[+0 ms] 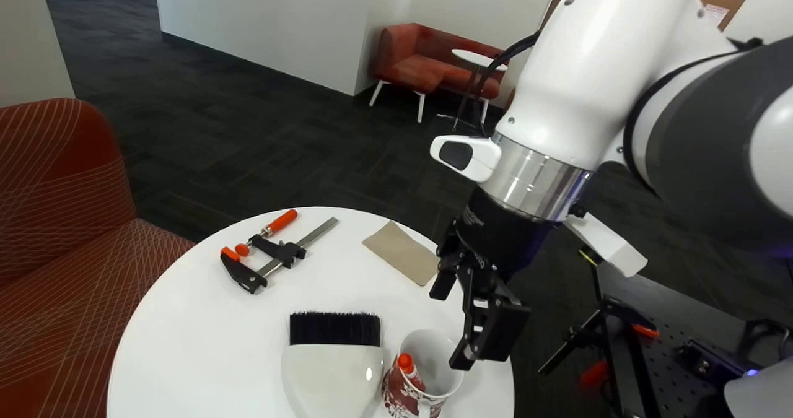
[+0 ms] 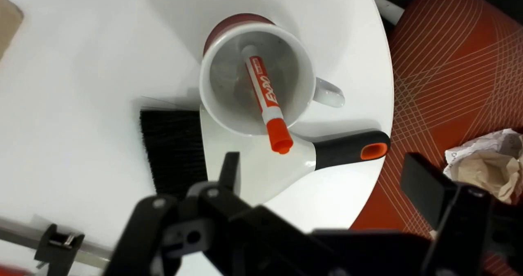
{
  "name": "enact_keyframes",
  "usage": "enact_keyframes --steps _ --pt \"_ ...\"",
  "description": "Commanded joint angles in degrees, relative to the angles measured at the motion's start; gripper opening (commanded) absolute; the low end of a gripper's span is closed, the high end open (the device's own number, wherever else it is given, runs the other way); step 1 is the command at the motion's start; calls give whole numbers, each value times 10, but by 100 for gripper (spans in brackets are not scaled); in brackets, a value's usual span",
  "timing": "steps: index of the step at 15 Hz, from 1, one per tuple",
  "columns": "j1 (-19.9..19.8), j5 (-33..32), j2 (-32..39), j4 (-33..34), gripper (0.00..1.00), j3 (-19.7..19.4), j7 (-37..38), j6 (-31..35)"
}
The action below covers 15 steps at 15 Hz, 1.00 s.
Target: Pick up the pen from the mug cup and put it on the table.
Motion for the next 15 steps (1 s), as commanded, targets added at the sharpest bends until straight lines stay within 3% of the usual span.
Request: enact_keyframes --steps 1,15 --pt "-19 -8 6 1 100 18 7 1" --pt "-27 -68 70 31 100 26 8 35"
